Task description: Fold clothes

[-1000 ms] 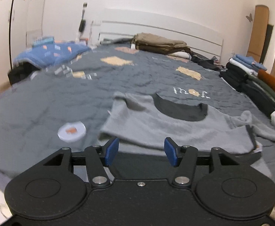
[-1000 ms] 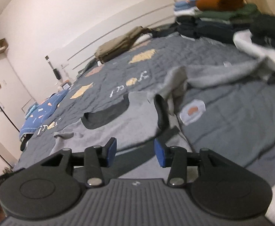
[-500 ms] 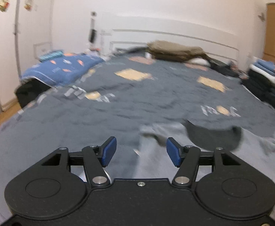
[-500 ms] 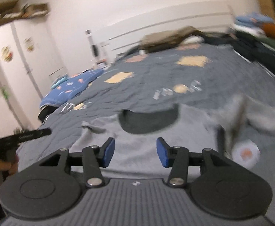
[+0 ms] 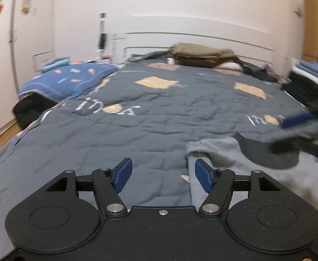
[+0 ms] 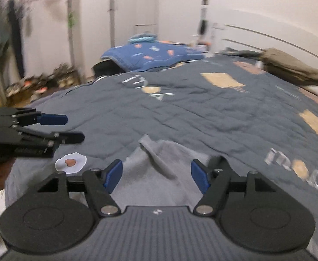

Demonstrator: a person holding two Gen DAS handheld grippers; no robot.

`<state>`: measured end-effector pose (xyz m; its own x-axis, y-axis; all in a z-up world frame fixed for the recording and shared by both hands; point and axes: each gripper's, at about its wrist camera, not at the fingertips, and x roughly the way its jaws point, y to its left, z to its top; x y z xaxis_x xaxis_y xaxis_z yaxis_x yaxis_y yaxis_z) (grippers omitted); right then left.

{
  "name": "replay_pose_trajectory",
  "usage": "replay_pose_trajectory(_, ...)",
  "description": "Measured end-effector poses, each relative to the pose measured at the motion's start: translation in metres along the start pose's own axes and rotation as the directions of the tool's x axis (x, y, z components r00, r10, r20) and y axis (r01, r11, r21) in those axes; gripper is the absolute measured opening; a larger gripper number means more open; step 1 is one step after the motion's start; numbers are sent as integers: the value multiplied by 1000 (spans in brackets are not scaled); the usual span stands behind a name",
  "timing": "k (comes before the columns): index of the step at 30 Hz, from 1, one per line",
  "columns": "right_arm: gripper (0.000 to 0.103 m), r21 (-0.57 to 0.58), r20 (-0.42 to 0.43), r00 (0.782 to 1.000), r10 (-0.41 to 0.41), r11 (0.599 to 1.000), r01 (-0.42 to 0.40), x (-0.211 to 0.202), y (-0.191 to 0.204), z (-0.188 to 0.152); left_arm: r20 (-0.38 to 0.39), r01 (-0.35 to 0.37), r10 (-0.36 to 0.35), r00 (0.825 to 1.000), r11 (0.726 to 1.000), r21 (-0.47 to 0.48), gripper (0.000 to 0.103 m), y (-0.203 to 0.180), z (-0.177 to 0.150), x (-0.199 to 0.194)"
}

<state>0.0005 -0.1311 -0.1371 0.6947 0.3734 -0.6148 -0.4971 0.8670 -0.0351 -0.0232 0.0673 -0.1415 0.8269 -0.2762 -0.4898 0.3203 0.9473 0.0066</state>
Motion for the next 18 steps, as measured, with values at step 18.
replay_pose_trajectory(18,58,-607,-175,984,-18,789,-93,105,50,39,-15,14,-17,1000,984,-176,66,40,8,7)
